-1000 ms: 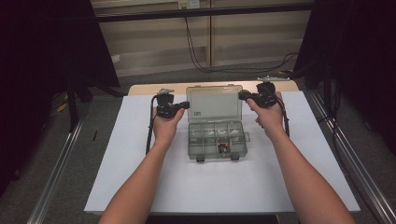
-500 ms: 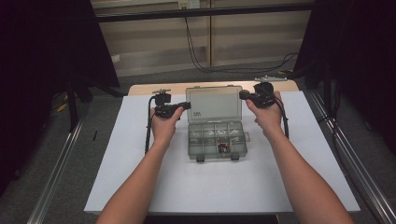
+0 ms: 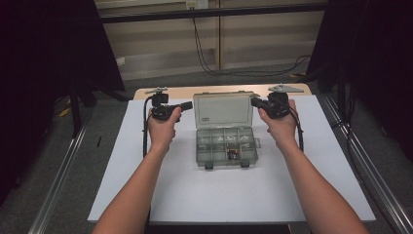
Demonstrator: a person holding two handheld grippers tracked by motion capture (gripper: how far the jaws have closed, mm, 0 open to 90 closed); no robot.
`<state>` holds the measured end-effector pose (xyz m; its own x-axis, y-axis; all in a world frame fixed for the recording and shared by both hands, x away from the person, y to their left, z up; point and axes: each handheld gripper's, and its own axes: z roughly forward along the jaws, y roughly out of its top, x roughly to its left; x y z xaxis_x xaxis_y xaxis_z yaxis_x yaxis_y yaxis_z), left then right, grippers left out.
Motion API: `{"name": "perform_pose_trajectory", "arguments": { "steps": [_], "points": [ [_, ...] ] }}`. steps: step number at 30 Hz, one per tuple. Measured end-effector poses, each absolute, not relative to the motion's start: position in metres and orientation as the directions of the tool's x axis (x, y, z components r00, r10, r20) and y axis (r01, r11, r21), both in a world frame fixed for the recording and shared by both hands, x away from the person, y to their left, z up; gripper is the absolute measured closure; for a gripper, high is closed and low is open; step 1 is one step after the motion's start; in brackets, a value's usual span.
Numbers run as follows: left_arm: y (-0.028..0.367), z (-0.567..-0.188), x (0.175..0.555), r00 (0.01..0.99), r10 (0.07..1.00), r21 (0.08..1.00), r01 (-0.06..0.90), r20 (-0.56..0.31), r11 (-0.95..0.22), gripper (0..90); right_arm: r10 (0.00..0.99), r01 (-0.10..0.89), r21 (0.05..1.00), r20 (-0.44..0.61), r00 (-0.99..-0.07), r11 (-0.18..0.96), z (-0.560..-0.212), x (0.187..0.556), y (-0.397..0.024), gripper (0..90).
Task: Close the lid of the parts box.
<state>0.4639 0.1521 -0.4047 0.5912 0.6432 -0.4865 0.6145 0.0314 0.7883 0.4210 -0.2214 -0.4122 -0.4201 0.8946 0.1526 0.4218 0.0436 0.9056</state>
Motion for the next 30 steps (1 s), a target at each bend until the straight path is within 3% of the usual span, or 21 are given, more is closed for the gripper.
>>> {"name": "perform_pose_trajectory", "arguments": {
  "steps": [9,22,26,30],
  "points": [
    [0.145,-0.404,0.479,0.525,0.667,0.748,0.659,-0.529,0.075,90.0,0.894,0.386,0.921,0.133,-0.428,0.048,-0.413,0.409,-0.222,86.9],
    [0.130,-0.403,0.477,0.555,0.641,0.735,0.678,-0.530,0.019,90.0,0.864,0.355,0.932,0.122,-0.489,0.069,-0.414,0.396,-0.228,83.9],
    [0.132,-0.399,0.472,0.571,0.625,0.739,0.673,-0.533,0.015,90.0,0.871,0.350,0.936,0.136,-0.471,0.043,-0.412,0.389,-0.232,71.0],
    [0.131,-0.397,0.466,0.594,0.612,0.751,0.660,-0.522,0.001,90.0,0.842,0.337,0.940,0.139,-0.521,0.053,-0.413,0.380,-0.241,67.2]
  ]
}}
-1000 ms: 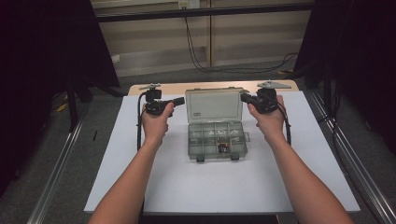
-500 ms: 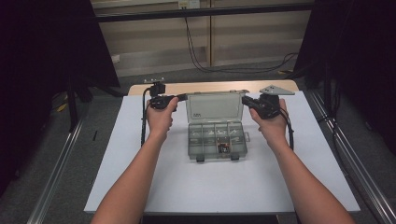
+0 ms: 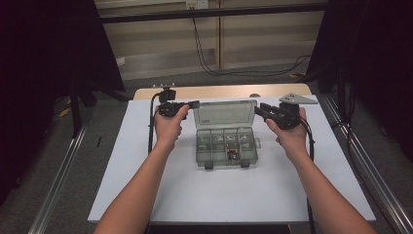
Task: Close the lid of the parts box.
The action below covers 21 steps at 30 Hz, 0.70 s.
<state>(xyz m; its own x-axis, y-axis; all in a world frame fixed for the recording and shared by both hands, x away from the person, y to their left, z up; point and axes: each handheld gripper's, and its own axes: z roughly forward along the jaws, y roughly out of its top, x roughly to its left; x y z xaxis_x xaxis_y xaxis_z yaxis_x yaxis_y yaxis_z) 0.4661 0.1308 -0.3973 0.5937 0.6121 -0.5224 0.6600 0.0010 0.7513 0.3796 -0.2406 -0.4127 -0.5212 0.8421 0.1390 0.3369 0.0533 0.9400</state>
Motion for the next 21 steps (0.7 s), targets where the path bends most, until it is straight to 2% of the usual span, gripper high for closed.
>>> {"name": "perform_pose_trajectory", "arguments": {
  "steps": [5,16,21],
  "points": [
    [0.130,-0.397,0.462,0.604,0.614,0.761,0.649,-0.508,-0.009,90.0,0.847,0.349,0.936,0.142,-0.513,0.054,-0.411,0.368,-0.250,69.2],
    [0.129,-0.397,0.446,0.631,0.610,0.783,0.622,-0.480,-0.028,90.0,0.875,0.383,0.924,0.176,-0.451,0.012,-0.401,0.372,-0.247,88.2],
    [0.129,-0.396,0.437,0.640,0.613,0.794,0.607,-0.463,-0.035,90.0,0.885,0.396,0.918,0.173,-0.432,0.013,-0.397,0.369,-0.244,90.0]
  ]
}}
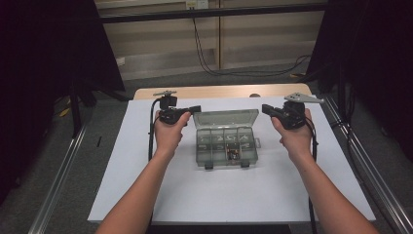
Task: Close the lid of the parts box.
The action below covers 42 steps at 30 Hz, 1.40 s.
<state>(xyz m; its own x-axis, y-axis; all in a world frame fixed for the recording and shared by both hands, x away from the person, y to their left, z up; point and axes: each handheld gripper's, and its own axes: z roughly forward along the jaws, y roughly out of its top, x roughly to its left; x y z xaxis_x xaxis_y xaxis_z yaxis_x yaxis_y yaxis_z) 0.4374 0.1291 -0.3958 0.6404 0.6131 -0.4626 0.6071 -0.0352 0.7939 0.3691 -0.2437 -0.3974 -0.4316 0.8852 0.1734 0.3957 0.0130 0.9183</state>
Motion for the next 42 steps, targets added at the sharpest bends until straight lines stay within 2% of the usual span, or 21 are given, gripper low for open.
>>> {"name": "perform_pose_trajectory", "arguments": {
  "steps": [10,19,23,36,42],
  "points": [
    [0.129,-0.400,0.422,0.669,0.605,0.817,0.574,-0.433,-0.051,90.0,0.866,0.377,0.926,0.179,-0.466,0.011,-0.393,0.359,-0.232,90.0],
    [0.129,-0.397,0.402,0.714,0.596,0.847,0.521,-0.367,-0.102,90.0,0.850,0.351,0.936,0.150,-0.504,0.043,-0.394,0.344,-0.222,90.0],
    [0.128,-0.399,0.394,0.728,0.598,0.863,0.492,-0.337,-0.114,89.9,0.847,0.345,0.937,0.142,-0.512,0.052,-0.398,0.337,-0.220,90.0],
    [0.124,-0.410,0.373,0.739,0.592,0.861,0.488,-0.321,-0.141,89.9,0.849,0.345,0.937,0.139,-0.510,0.053,-0.417,0.320,-0.220,90.0],
    [0.121,-0.415,0.355,0.747,0.614,0.871,0.453,-0.256,-0.188,89.8,0.843,0.315,0.945,0.097,-0.530,0.090,-0.423,0.308,-0.217,90.0]
  ]
}}
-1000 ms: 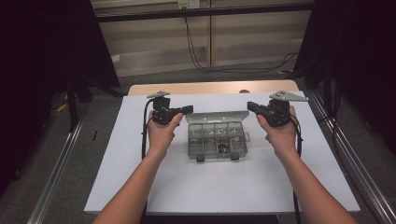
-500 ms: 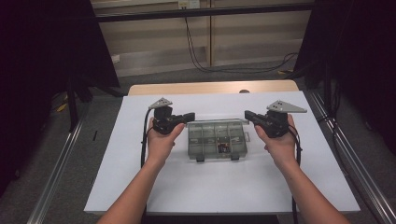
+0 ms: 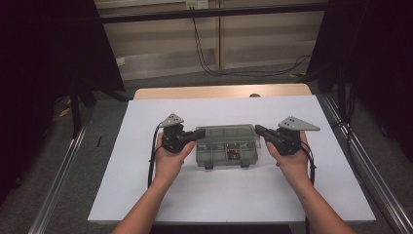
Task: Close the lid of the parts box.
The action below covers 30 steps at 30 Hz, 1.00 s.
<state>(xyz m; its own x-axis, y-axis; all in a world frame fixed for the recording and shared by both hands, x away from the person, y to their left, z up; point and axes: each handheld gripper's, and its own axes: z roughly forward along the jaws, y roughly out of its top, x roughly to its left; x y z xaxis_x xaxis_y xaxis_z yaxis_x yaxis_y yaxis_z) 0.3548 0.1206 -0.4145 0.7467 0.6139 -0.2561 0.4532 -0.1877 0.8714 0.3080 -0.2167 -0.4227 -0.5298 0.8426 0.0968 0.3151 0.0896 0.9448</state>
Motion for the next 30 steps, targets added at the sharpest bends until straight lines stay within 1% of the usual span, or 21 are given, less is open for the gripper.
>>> {"name": "perform_pose_trajectory", "arguments": {
  "steps": [3,6,17,22,27,30],
  "points": [
    [0.119,-0.417,0.349,0.746,0.622,0.875,0.443,-0.238,-0.197,89.9,0.836,0.296,0.949,0.071,-0.544,0.112,-0.426,0.301,-0.214,90.0],
    [0.119,-0.420,0.345,0.742,0.624,0.874,0.448,-0.247,-0.187,90.0,0.833,0.289,0.950,0.063,-0.549,0.119,-0.429,0.294,-0.212,90.0],
    [0.122,-0.432,0.331,0.733,0.630,0.878,0.448,-0.255,-0.166,90.0,0.834,0.295,0.950,0.078,-0.547,0.104,-0.442,0.280,-0.209,90.0],
    [0.126,-0.434,0.329,0.733,0.631,0.885,0.439,-0.253,-0.155,90.0,0.828,0.292,0.949,0.070,-0.556,0.116,-0.445,0.275,-0.209,90.0],
    [0.128,-0.436,0.324,0.746,0.638,0.906,0.385,-0.192,-0.176,90.0,0.827,0.291,0.949,0.067,-0.558,0.119,-0.446,0.273,-0.209,90.0],
    [0.128,-0.439,0.322,0.746,0.640,0.907,0.381,-0.185,-0.182,90.0,0.826,0.293,0.948,0.064,-0.560,0.126,-0.448,0.272,-0.208,90.0]
  ]
}}
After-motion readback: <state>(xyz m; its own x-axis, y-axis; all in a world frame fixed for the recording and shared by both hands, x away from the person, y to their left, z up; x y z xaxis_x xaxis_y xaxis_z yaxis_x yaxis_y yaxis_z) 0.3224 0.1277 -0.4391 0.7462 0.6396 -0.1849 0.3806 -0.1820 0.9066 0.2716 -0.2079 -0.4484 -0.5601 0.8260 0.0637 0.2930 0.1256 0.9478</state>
